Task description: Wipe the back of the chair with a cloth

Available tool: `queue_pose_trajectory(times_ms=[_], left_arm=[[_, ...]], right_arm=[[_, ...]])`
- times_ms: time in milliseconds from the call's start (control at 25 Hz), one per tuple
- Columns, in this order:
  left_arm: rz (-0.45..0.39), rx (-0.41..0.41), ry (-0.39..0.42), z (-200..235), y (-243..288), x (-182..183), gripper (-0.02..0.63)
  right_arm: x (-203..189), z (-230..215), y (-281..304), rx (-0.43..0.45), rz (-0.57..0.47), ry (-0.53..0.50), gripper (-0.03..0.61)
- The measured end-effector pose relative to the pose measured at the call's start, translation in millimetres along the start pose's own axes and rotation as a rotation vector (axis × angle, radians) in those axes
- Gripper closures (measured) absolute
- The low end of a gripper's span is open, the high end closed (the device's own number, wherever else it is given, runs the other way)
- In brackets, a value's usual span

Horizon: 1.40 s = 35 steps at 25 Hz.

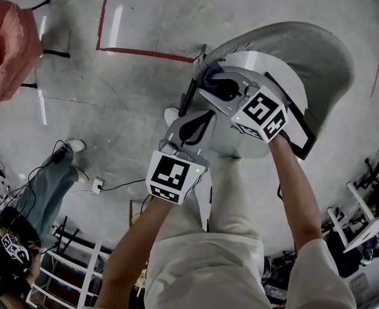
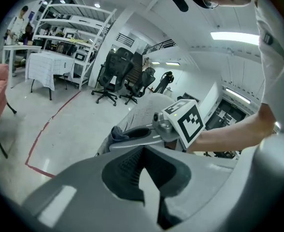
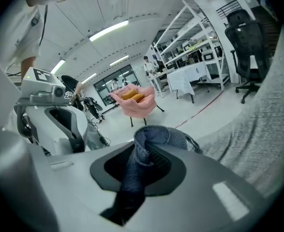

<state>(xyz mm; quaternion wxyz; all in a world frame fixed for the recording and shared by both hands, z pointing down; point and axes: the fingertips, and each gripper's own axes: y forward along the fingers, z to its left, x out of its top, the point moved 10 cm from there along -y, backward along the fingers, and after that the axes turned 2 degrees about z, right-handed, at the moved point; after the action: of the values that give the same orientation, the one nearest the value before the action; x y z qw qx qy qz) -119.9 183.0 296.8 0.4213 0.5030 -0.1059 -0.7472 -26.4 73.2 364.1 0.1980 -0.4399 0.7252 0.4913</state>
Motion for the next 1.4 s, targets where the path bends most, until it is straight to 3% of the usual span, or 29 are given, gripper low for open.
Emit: queue_pose_trajectory(times_ms=[160,720,1160,1400], left_arm=[[-0.004,-0.006,0.019,-8,-2,5,0.613],[0.031,-0.105,0.122,-8,0,17,0.613],[0.065,-0.202,0.219,-42,41,39,0.613],[0.081,-0.234,0.250,-60,60,49,0.613]], right_arm=[[2,7,-22,-0.024,-0.071,0.040,0.505],[-18,29,-80,-0.315,-0.270,0.199,0.505],[-64,26,-173,-0.667,-0.418,0.404,0.506],[-79,24,-218,-0.793,-0.450,0.482,0.506]])
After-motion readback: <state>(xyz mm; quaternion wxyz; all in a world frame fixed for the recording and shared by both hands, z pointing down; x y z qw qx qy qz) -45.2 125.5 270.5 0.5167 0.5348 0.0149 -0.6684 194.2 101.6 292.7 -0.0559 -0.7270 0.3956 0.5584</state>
